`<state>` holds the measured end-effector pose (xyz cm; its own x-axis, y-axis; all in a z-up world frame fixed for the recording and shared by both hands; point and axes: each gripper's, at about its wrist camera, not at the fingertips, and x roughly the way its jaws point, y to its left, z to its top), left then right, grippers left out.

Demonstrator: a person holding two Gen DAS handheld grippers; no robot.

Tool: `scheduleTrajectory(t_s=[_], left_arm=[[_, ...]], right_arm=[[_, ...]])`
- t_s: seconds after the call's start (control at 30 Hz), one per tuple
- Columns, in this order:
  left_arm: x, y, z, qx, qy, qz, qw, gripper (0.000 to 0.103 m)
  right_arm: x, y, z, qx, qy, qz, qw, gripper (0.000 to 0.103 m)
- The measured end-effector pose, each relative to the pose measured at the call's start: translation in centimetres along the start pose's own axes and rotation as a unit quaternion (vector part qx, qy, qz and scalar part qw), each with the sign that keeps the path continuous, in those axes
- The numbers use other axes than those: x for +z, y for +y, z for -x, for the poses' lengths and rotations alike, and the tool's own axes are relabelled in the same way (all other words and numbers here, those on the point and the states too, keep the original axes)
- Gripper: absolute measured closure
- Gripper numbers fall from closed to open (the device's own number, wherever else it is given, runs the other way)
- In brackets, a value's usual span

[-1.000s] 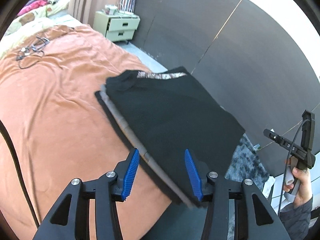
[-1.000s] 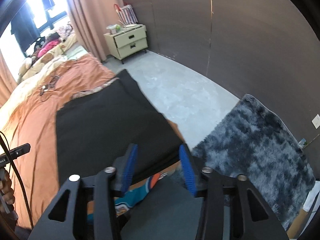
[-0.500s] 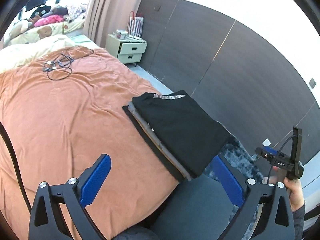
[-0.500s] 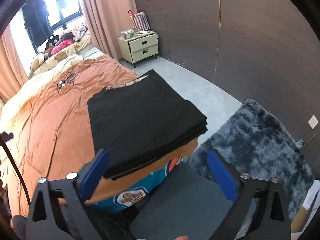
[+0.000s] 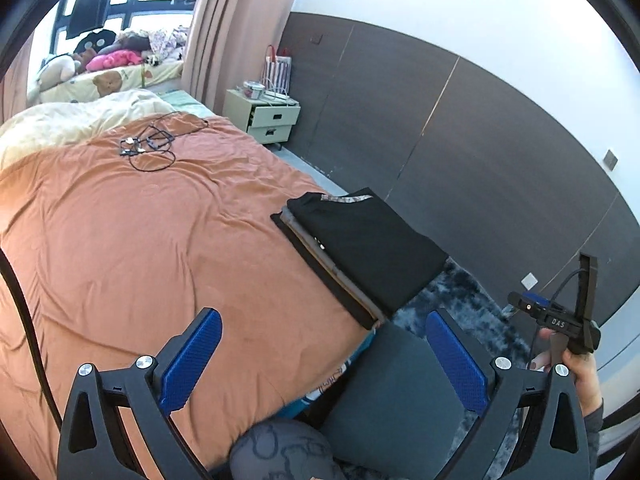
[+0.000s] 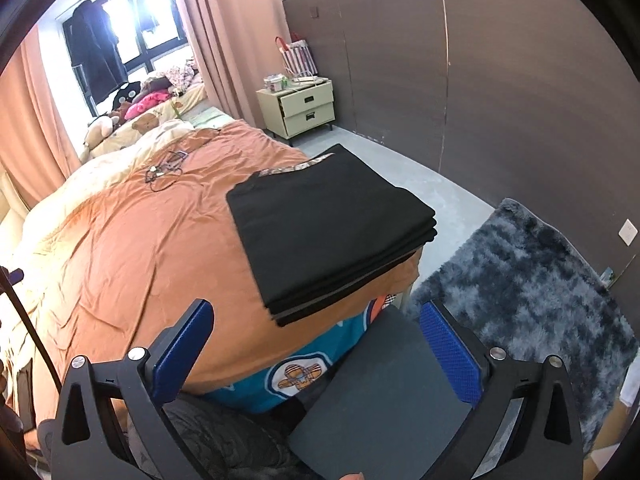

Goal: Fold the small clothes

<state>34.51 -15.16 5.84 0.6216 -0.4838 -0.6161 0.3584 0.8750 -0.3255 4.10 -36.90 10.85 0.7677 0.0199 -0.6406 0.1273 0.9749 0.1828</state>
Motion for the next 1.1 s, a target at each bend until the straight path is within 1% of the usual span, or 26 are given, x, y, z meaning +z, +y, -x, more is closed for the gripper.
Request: scheduleTrajectory(t_s=[0.13,0.27,0.37,0.47,0.6,0.77,0.83,0.93,1.03,1.1], left_arm=[[-2.0,0.2,4.1,0.013,-0.027,-0.012,0.9995,0.001],[-4.2,0.6,8.2,0.016,-0.058,-0.004,0.9982,0.001],[-5.9,0.6,10.5,0.035,-0.073,-0.009,0.9967,0.001],[-7.7,0.7,12.6,0.049,-0.078,-0.009,0.9957,0.001],[-9.9,0.5,14.7,0.070,-0.091,-0.014,0.9933,0.001],[-12.6,0.3,16.9,0.094,-0.104,-0.018,0.9899,0.001],[-13.9,0.2,17.7,0.094,-0.100,-0.025,0.9902,0.000],[-15.7,-0.2,19.0,0.111,-0.107,-0.035,0.9873,0.000],[-17.7,-0.6,20.1,0.110,-0.111,-0.038,0.9870,0.000],[-18.8,-1.0,20.4,0.125,-0.117,-0.044,0.9843,0.000]], right_arm=[[-1.7,0.9,2.7,0.009,-0.018,0.008,1.000,0.000],[-3.3,2.2,5.2,0.026,-0.039,0.023,0.999,0.000],[-4.6,2.9,6.8,0.036,-0.053,0.038,0.997,0.000],[-6.3,3.9,8.3,0.049,-0.064,0.054,0.995,0.000],[-8.3,4.3,9.7,0.068,-0.076,0.069,0.992,0.000],[-10.5,4.2,10.4,0.088,-0.084,0.078,0.989,0.000],[-11.5,4.2,10.7,0.094,-0.086,0.080,0.989,0.000],[-12.9,4.2,11.0,0.099,-0.096,0.084,0.987,0.000],[-14.3,4.4,10.9,0.103,-0.100,0.086,0.986,0.000],[-15.4,4.6,10.8,0.102,-0.104,0.089,0.985,0.000]])
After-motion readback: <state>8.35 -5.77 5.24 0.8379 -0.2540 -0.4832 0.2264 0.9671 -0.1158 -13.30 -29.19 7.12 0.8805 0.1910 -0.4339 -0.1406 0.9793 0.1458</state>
